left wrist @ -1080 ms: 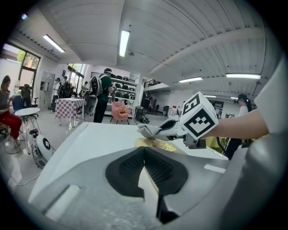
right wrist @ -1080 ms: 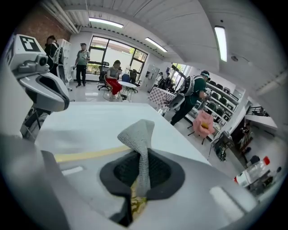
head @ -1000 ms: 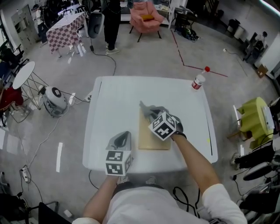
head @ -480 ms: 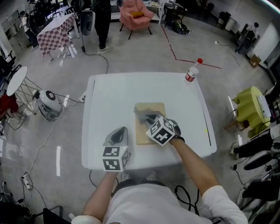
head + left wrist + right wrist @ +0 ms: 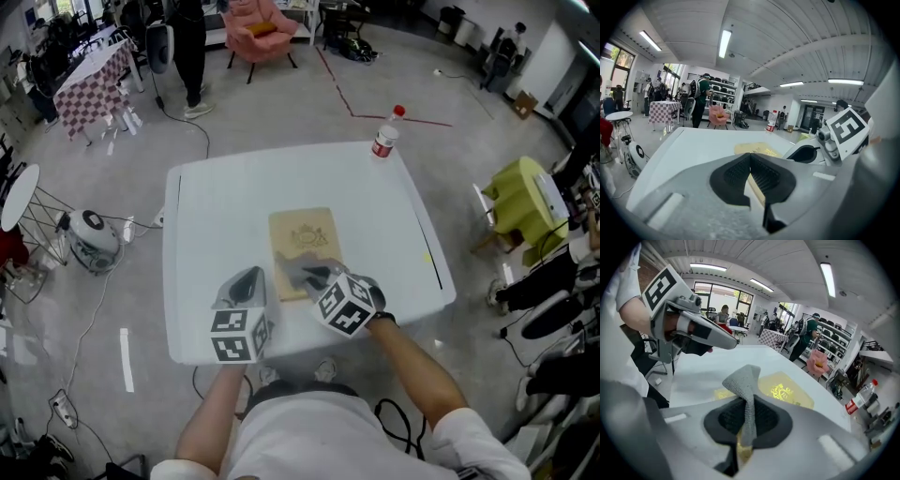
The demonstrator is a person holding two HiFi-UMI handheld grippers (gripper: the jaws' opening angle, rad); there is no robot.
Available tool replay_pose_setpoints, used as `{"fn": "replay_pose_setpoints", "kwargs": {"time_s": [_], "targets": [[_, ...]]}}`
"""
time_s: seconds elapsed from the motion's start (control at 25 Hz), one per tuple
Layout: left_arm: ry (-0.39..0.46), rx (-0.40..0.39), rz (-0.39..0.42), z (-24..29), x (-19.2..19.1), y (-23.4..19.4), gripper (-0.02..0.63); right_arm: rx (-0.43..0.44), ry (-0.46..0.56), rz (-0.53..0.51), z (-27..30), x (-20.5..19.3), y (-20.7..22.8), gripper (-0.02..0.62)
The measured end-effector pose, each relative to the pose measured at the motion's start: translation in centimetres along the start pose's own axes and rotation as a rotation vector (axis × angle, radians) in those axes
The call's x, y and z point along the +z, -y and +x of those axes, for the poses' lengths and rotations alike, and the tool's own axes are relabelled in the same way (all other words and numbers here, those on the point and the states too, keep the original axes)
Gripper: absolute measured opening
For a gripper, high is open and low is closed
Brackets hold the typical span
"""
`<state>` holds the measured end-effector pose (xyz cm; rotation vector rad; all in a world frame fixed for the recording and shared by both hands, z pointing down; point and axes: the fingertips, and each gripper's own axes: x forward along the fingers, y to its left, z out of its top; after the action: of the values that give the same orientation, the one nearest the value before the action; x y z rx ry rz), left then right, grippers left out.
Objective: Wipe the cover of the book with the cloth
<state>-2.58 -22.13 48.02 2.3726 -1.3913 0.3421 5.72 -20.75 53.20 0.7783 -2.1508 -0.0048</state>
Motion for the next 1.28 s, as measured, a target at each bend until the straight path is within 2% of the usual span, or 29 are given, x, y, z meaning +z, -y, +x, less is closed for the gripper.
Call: {"fn": "replay_pose_setpoints", "kwargs": {"time_s": [0.44,0.64,0.8,0.96,1.12,1.28], "targets": [[-0.015,-0.067,0.020,0.4,-0.6,0.6,0.008,0.059,-0.015,0.063,-1.8,-2.5,-4.9,0.017],[-0.014,-0.082,0.014,0.2,-0.7,-0.3,0.008,0.039,0.011,0.077,-2.6,-1.2,-4.2,0.017],[-0.008,-0.080,0.000,0.1,-0.5,-1.6,0.008,-0.043,0.048,0.021,-2.4,3.1,-0.4,0.017],[-0.011,-0.091,-0.004,0.1,-0.9,-2.6,0.008,-0.097,0.033,-0.065,0.1,6.3,2.4,0.017],[-0.020,-0.089,-0.007,-0.1,-1.4,-4.3,0.008,-0.128,-0.020,-0.165,4.1,8.1,4.2,0.017],[-0.022,-0.070,-0.016,-0.2,-1.9,-6.3,0.008,-0.150,-0.112,-0.308,8.3,8.2,5.4,0.017]]}}
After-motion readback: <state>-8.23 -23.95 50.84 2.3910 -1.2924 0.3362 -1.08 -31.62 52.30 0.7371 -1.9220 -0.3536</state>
